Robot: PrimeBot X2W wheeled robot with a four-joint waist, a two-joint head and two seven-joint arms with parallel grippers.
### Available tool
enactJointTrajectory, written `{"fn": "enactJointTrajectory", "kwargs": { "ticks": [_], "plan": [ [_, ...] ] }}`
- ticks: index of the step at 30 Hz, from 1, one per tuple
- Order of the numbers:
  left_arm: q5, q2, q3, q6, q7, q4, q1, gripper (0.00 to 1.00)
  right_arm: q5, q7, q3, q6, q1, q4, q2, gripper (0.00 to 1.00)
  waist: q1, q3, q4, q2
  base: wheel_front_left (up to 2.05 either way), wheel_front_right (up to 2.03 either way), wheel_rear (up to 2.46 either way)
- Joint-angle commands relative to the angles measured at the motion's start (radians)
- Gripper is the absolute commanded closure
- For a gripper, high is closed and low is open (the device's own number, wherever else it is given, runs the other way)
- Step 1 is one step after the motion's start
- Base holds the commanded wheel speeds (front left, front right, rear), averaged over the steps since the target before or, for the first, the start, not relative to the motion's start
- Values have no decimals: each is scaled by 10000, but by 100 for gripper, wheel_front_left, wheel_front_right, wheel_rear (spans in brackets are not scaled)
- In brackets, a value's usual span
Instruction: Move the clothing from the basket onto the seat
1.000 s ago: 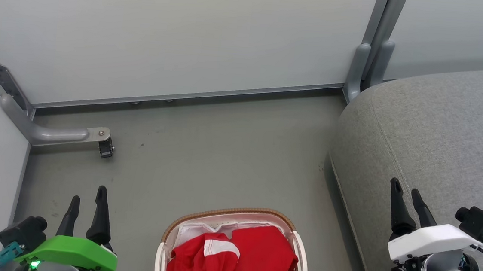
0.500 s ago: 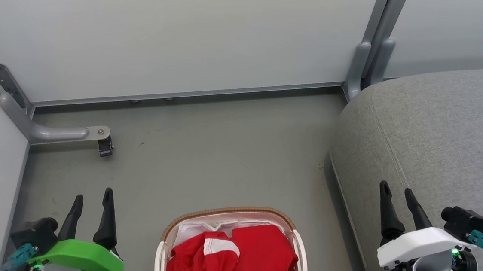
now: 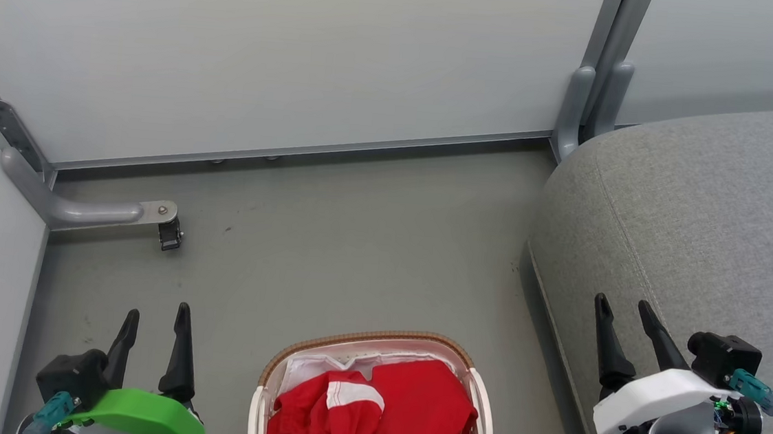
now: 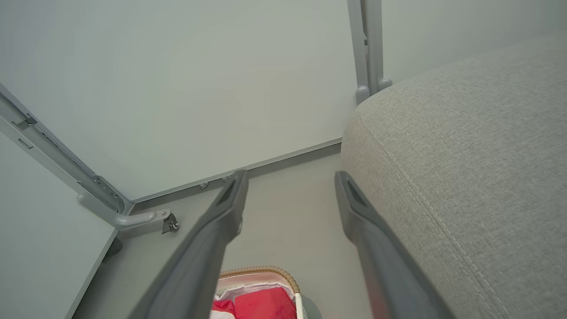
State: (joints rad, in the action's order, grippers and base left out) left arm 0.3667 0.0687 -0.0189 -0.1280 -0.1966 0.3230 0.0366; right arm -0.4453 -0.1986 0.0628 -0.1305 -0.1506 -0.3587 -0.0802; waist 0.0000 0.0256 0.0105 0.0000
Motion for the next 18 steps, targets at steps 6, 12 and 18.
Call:
{"fn": "enactJointTrajectory", "kwargs": {
  "ticks": [6,12,18],
  "plan": [
    [-610,5,13,-36,-203,-40,-52,0,771,-197,-68,-3,-68,-10,-13,0,0,-8,25,0,0,0,0],
    [-1026,-49,100,-36,-334,-152,-166,0,1327,-324,-124,-3,8,8,64,0,0,-11,39,0,0,0,0],
    [-1375,-95,116,-37,-444,-266,-234,0,1771,-429,-228,-2,116,47,130,0,0,-5,56,0,0,0,0]
  ]
}}
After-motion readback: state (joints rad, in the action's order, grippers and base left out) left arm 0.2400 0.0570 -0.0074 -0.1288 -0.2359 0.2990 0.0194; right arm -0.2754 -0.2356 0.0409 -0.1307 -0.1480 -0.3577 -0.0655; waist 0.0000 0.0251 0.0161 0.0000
